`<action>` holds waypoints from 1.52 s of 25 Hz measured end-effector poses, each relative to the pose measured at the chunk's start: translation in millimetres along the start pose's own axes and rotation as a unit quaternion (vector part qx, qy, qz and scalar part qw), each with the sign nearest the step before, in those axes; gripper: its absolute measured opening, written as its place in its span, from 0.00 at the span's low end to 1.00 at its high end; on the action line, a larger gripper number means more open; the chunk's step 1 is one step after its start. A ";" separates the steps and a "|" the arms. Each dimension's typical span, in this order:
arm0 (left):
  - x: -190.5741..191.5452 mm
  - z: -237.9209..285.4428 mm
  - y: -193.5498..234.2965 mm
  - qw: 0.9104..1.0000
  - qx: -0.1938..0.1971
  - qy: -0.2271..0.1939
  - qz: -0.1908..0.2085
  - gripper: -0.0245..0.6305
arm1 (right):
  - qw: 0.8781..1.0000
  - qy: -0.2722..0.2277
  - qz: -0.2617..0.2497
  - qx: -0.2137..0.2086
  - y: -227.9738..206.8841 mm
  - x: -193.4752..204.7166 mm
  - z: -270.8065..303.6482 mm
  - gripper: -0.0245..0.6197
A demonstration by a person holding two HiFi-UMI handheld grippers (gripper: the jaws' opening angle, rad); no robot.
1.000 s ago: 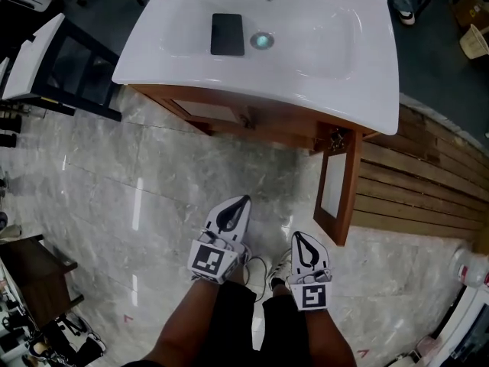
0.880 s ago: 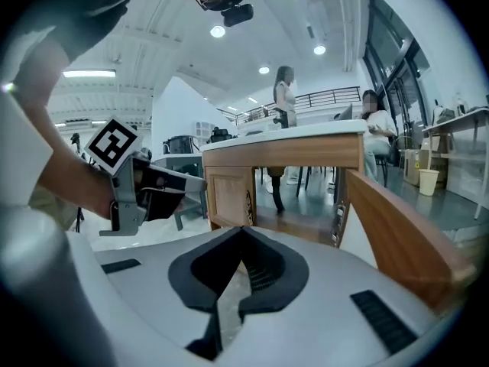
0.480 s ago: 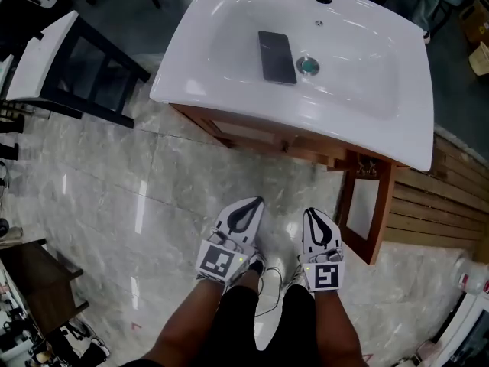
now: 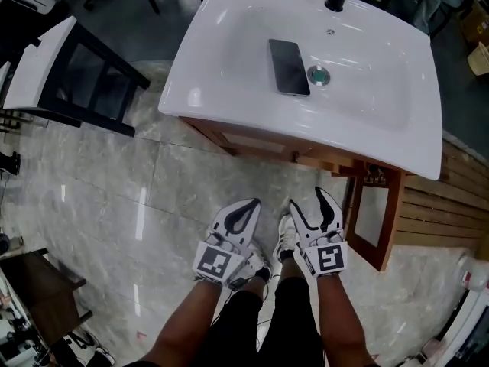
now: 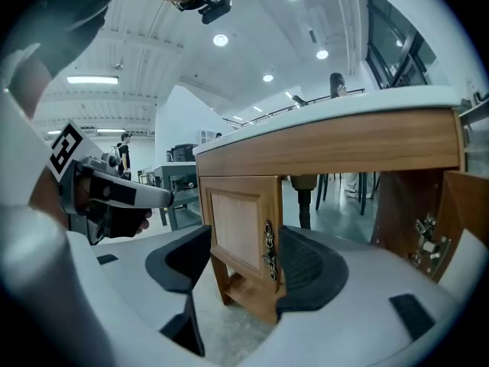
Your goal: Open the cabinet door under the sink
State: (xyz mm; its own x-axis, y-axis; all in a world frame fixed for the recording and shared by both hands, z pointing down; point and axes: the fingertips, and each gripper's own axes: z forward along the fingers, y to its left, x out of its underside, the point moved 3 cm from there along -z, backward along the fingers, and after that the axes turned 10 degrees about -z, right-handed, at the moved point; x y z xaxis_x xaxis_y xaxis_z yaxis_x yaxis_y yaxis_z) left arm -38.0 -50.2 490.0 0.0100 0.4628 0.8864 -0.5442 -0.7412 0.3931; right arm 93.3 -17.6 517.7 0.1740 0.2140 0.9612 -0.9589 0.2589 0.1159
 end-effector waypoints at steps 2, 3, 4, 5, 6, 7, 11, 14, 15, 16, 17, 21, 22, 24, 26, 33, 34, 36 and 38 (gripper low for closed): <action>-0.9 4.8 5.4 1.000 -0.004 0.002 0.002 0.07 | 1.000 -0.001 0.003 -0.009 -3.8 2.3 14.1 0.48; 0.4 7.4 8.2 1.000 -0.007 0.005 0.003 0.07 | 1.000 0.000 0.004 -0.014 -6.0 4.4 20.4 0.49; 2.0 9.9 10.4 1.000 -0.011 0.008 0.003 0.07 | 1.000 0.001 0.003 -0.019 -8.2 6.4 26.0 0.50; 2.7 12.5 12.0 1.000 -0.014 0.008 -0.001 0.07 | 1.000 0.002 0.002 -0.024 -10.4 7.6 30.8 0.51; 2.4 15.4 13.0 1.000 -0.015 0.005 -0.008 0.07 | 1.000 0.001 0.000 -0.028 -12.7 8.2 35.0 0.52; 1.7 18.7 13.8 1.000 -0.015 0.003 -0.011 0.07 | 1.000 0.001 -0.001 -0.031 -15.2 8.8 39.0 0.52; 3.8 34.4 21.5 1.000 -0.021 0.006 -0.011 0.07 | 0.999 0.003 -0.004 -0.039 -29.7 13.1 56.1 0.55; 3.7 46.6 26.2 0.999 -0.029 0.009 -0.011 0.07 | 0.999 -0.001 -0.002 -0.048 -39.5 20.8 68.8 0.56; 4.9 49.6 27.1 0.999 -0.029 0.007 -0.014 0.07 | 0.999 -0.002 -0.001 -0.054 -41.3 22.8 72.7 0.58; 6.2 52.2 28.3 0.999 -0.031 0.006 -0.016 0.07 | 0.998 -0.004 0.001 -0.059 -42.5 24.2 76.6 0.58; 7.7 54.7 29.8 0.999 -0.033 0.006 -0.017 0.07 | 0.998 -0.006 0.002 -0.065 -43.2 25.1 80.5 0.59; 13.7 62.3 38.7 0.999 -0.048 0.010 -0.024 0.07 | 0.995 -0.016 0.002 -0.098 -40.0 25.8 95.9 0.62; 14.7 63.5 41.0 0.998 -0.052 0.010 -0.026 0.07 | 0.994 -0.017 0.002 -0.105 -38.7 26.1 99.8 0.62; 15.7 65.8 44.9 0.998 -0.060 0.011 -0.028 0.07 | 0.993 -0.019 0.003 -0.114 -38.0 26.8 107.5 0.62; 16.2 67.9 48.3 0.997 -0.068 0.013 -0.032 0.07 | 0.993 -0.025 0.008 -0.118 -39.4 26.3 114.7 0.62; 16.0 76.1 57.5 0.994 -0.097 0.008 -0.040 0.07 | 0.989 -0.047 0.013 -0.140 -40.6 22.2 131.2 0.62; 15.6 77.4 58.6 0.994 -0.099 0.006 -0.040 0.07 | 0.989 -0.047 0.012 -0.143 -40.5 22.6 132.7 0.62; 14.3 78.5 59.9 0.994 -0.102 0.002 -0.040 0.07 | 0.988 -0.050 0.010 -0.146 -39.2 21.6 135.0 0.62; 13.6 76.9 59.9 0.994 -0.103 0.001 -0.042 0.07 | 0.987 -0.053 0.007 -0.149 -35.5 19.4 135.4 0.62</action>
State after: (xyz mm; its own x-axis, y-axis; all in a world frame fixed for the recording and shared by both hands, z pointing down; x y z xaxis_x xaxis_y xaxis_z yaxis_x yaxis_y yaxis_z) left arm -6.0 -125.8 544.4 0.0619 0.5197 0.8521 -0.7014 -0.5847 0.4076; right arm 100.3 -150.2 566.2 0.1222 0.1247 0.9846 -0.8497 0.5259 0.0388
